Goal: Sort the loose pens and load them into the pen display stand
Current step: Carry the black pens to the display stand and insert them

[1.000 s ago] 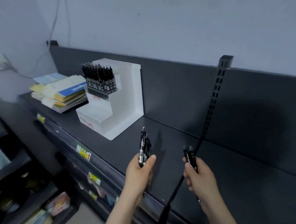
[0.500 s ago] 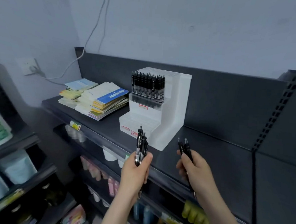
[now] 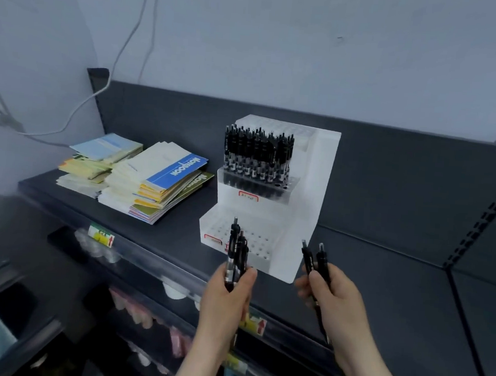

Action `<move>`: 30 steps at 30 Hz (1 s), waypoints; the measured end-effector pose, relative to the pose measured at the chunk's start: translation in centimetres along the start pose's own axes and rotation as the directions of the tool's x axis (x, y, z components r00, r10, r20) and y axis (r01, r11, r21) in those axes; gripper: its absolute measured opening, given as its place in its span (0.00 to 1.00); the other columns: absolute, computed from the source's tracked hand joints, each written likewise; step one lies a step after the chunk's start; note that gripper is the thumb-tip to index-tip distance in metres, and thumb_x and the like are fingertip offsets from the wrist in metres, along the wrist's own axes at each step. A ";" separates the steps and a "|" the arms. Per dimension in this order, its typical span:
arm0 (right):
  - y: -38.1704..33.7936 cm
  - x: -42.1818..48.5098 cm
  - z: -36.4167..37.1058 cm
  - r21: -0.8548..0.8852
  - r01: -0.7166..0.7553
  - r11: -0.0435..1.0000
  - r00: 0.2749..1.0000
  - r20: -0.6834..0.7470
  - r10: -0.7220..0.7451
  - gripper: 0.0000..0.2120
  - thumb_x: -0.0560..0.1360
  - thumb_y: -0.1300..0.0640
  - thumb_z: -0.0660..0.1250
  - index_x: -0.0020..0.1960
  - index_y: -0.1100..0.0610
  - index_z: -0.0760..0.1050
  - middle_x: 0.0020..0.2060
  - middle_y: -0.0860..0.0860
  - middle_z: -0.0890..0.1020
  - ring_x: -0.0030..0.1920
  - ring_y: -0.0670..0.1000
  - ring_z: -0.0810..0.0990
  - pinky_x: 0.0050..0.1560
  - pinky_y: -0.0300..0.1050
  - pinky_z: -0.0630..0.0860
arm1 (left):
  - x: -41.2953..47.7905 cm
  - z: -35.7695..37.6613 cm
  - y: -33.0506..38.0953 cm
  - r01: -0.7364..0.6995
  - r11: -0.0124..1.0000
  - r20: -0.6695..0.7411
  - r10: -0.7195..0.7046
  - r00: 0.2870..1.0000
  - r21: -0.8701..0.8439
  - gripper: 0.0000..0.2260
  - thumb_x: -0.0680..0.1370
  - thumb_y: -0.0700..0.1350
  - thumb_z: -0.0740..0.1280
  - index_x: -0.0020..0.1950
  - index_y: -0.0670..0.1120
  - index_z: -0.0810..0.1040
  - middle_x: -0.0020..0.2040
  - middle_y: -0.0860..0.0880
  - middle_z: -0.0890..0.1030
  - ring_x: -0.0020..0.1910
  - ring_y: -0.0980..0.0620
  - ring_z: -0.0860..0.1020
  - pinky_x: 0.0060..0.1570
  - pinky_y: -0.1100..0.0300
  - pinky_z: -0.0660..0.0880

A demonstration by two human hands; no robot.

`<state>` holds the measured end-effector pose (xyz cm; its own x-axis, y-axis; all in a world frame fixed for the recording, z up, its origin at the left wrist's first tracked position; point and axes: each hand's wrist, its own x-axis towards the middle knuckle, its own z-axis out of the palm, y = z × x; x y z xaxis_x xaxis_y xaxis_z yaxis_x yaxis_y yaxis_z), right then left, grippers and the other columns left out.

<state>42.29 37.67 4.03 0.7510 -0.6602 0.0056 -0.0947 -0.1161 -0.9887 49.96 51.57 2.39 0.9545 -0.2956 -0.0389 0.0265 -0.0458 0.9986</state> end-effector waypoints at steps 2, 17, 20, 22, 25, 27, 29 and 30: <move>-0.4 1.3 0.6 0.037 0.013 0.999 1.000 -0.029 -0.012 0.10 0.79 0.62 0.60 0.46 0.56 0.79 0.37 0.52 0.83 0.40 0.50 0.81 0.38 0.40 0.77 | 1.1 0.4 0.2 0.015 0.999 0.011 -0.015 1.000 -0.032 0.07 0.78 0.44 0.68 0.43 0.44 0.75 0.28 0.50 0.71 0.26 0.54 0.67 0.28 0.61 0.65; -4.2 8.9 4.2 0.309 0.099 0.946 0.985 -0.164 -0.049 0.09 0.76 0.61 0.66 0.44 0.50 0.82 0.38 0.46 0.85 0.39 0.43 0.80 0.39 0.34 0.76 | 9.0 4.0 3.9 -0.092 0.994 0.178 0.081 0.981 0.059 0.12 0.67 0.40 0.78 0.43 0.43 0.76 0.34 0.53 0.81 0.31 0.60 0.75 0.34 0.67 0.73; -4.8 9.6 4.9 0.343 0.113 0.933 0.986 -0.155 -0.062 0.09 0.76 0.62 0.66 0.44 0.52 0.82 0.40 0.50 0.85 0.41 0.44 0.81 0.38 0.32 0.77 | 10.0 4.0 4.5 -0.108 0.992 0.205 0.093 0.974 0.061 0.11 0.68 0.40 0.77 0.42 0.44 0.75 0.35 0.53 0.82 0.31 0.61 0.75 0.35 0.67 0.74; -5.1 10.0 5.4 0.334 0.132 0.933 0.982 -0.176 -0.076 0.09 0.76 0.62 0.65 0.46 0.51 0.82 0.39 0.49 0.85 0.40 0.42 0.81 0.38 0.31 0.76 | 10.8 3.7 4.8 -0.146 0.988 0.228 0.130 0.965 0.054 0.10 0.69 0.38 0.76 0.42 0.42 0.75 0.34 0.54 0.81 0.29 0.62 0.74 0.33 0.68 0.73; -5.6 11.0 5.7 0.271 0.177 0.946 0.960 -0.259 -0.105 0.10 0.79 0.58 0.60 0.49 0.49 0.79 0.36 0.45 0.82 0.38 0.40 0.77 0.40 0.36 0.72 | 12.0 2.6 5.0 -0.180 0.983 0.229 0.166 0.959 0.039 0.08 0.70 0.36 0.74 0.41 0.42 0.76 0.32 0.53 0.79 0.28 0.60 0.74 0.31 0.69 0.72; -6.1 11.9 5.7 0.260 0.209 0.943 0.939 -0.322 -0.119 0.11 0.81 0.57 0.57 0.49 0.49 0.77 0.36 0.46 0.80 0.39 0.45 0.75 0.41 0.41 0.69 | 12.9 1.6 5.0 -0.164 0.987 0.202 0.160 0.966 0.003 0.07 0.71 0.36 0.74 0.41 0.45 0.78 0.32 0.52 0.80 0.28 0.60 0.75 0.31 0.70 0.72; -7.1 12.8 5.9 0.260 0.247 0.933 0.923 -0.358 -0.145 0.11 0.81 0.58 0.57 0.48 0.50 0.77 0.38 0.46 0.81 0.41 0.45 0.76 0.42 0.38 0.69 | 14.0 0.7 5.1 -0.147 0.988 0.167 0.152 0.974 -0.043 0.08 0.71 0.35 0.73 0.41 0.48 0.80 0.32 0.52 0.81 0.29 0.60 0.77 0.31 0.71 0.73; -7.8 13.2 6.0 0.241 0.267 0.933 0.918 -0.357 -0.171 0.11 0.81 0.58 0.58 0.48 0.50 0.78 0.40 0.44 0.82 0.42 0.42 0.77 0.43 0.36 0.70 | 14.5 0.3 5.2 -0.152 0.987 0.155 0.158 0.975 -0.049 0.08 0.71 0.35 0.73 0.40 0.48 0.80 0.32 0.51 0.81 0.29 0.61 0.76 0.30 0.71 0.72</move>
<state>56.91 34.32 10.90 0.4731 -0.8511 0.2277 0.2696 -0.1062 -0.9571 63.83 46.79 7.04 0.8889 -0.4437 0.1141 -0.1042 0.0468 0.9935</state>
